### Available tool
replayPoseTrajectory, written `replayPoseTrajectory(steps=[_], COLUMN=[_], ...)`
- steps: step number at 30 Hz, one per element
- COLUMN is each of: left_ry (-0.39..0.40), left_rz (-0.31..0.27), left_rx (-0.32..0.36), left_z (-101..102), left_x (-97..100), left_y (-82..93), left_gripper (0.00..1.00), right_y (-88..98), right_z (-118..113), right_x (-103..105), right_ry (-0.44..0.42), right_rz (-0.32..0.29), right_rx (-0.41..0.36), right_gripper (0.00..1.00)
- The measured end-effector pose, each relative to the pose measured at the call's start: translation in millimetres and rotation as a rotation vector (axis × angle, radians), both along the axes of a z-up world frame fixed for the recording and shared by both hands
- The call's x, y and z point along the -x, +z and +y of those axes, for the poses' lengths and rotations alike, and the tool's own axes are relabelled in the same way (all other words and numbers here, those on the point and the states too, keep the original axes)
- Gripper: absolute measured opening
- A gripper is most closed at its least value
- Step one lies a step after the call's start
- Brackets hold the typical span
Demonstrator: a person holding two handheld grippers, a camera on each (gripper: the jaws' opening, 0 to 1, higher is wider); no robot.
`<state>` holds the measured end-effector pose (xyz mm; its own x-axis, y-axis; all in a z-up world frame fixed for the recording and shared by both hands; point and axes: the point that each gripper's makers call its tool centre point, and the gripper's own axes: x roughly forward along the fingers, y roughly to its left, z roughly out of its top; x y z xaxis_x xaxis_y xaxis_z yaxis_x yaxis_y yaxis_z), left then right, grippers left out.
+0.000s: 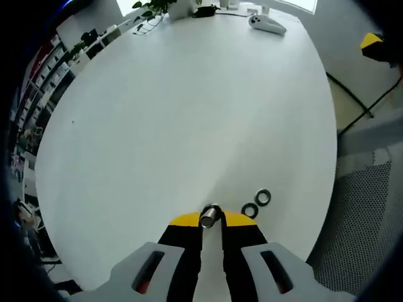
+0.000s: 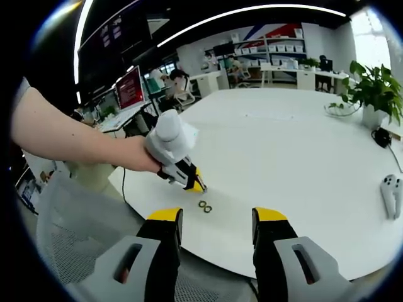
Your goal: Place the washer onto the threaded stud by aligning its center hole with the stud, sliding it down to the base, and recovering from edge contact or off-axis alignment until the washer reaches the visible bottom stop.
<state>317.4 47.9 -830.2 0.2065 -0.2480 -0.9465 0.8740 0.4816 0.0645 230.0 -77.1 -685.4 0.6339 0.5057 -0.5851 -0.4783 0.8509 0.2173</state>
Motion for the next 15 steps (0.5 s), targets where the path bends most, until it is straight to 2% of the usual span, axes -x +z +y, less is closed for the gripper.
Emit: replayPoseTrajectory(steps=[11,15], left_ry=[0.029,0.055], left_rz=[0.013,-0.007], left_rx=[0.032,0.051], left_z=[-3.3,-3.9], left_x=[-1.2,-2.7], left_y=[1.1,8.0], left_gripper=[0.09,0.13], right_y=[-1.0,-0.6], right_z=[-1.4,-1.2], right_x=[-0.7,-0.4], right_ry=[-0.008,-0.007], right_rz=[0.005,0.004], right_rx=[0.003,0.005], right_gripper=[0.46,0.47])
